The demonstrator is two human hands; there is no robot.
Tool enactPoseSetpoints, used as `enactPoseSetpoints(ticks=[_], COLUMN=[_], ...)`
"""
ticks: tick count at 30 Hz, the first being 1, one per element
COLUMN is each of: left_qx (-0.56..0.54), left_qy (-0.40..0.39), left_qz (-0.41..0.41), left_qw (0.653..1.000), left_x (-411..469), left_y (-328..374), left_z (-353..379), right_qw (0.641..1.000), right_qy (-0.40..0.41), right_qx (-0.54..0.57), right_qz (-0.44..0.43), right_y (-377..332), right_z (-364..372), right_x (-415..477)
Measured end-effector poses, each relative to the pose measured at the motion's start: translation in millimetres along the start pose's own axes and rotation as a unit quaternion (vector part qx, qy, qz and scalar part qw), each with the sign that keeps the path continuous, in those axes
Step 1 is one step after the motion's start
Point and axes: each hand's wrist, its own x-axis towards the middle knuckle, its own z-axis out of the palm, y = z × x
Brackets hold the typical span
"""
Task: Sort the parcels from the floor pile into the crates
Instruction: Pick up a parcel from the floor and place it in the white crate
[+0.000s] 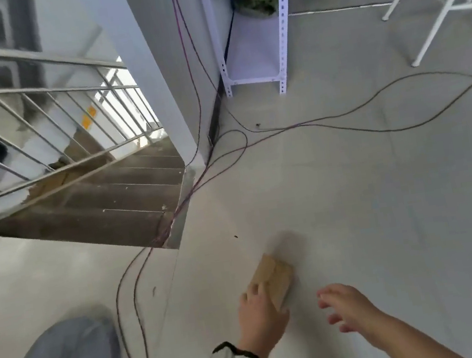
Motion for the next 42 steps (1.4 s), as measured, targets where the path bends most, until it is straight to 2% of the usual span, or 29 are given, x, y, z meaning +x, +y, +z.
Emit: enactPoseSetpoints(ticks=[3,6,9,11,14,18,20,21,22,24,25,26,30,33,37,42], left_qx=[-0.003,-0.028,-0.007,0.004,0.017,0.063,0.007,-0.075,-0.200,-0.461,-0.530,-0.550,-0.536,-0.559,-0.558,-0.561], left_qy=[-0.013,-0.017,0.051,0.102,0.133,0.087,0.070,0.066,0.053,-0.003,-0.027,-0.039,-0.021,-0.036,-0.039,0.014], left_qz=[-0.014,-0.024,0.019,0.050,0.055,0.046,0.027,0.012,-0.003,-0.015,-0.023,-0.038,-0.082,-0.080,-0.071,-0.117], left_qw=[1.000,0.999,0.998,0.993,0.989,0.993,0.997,0.995,0.978,0.887,0.848,0.833,0.840,0.824,0.826,0.819], left_x=[89.4,144.2,163.8,168.9,160.4,143.6,148.9,153.1,156.6,158.9,157.3,154.3,148.6,151.0,149.3,152.1], left_y=[-29.7,-60.5,-72.2,-73.3,-74.5,-74.0,-73.0,-73.8,-76.7,-84.5,-88.0,-91.2,-98.4,-101.0,-102.3,-107.9], left_z=[48.3,93.7,128.3,136.2,132.9,129.5,122.7,118.0,113.3,110.5,112.8,118.3,147.9,150.2,151.5,156.5], right_qw=[0.999,0.989,0.988,0.987,0.989,0.987,0.992,0.994,0.995,0.995,0.995,0.995,0.995,0.992,0.990,0.984], right_qy=[-0.004,-0.033,-0.057,-0.085,-0.075,-0.081,-0.066,-0.059,-0.054,-0.038,-0.027,-0.016,0.009,0.019,0.030,0.042], right_qx=[-0.005,0.068,0.072,0.078,0.062,0.062,0.049,0.053,0.070,0.097,0.094,0.084,0.019,0.014,0.013,0.006], right_qz=[0.035,0.124,0.128,0.114,0.111,0.122,0.092,0.072,0.052,0.003,-0.025,-0.051,-0.101,-0.124,-0.135,-0.172], right_y=[31.1,56.7,67.3,67.9,73.9,92.2,90.6,87.1,83.5,78.9,79.0,80.3,87.1,83.6,86.4,91.6], right_z=[9.7,33.5,61.6,76.5,91.3,103.8,103.0,101.0,98.5,92.3,89.6,87.5,80.1,76.9,78.7,77.4], right_x=[107.3,186.2,238.9,253.6,250.8,232.9,233.1,233.8,234.4,236.8,236.6,234.7,230.6,235.3,238.3,240.4])
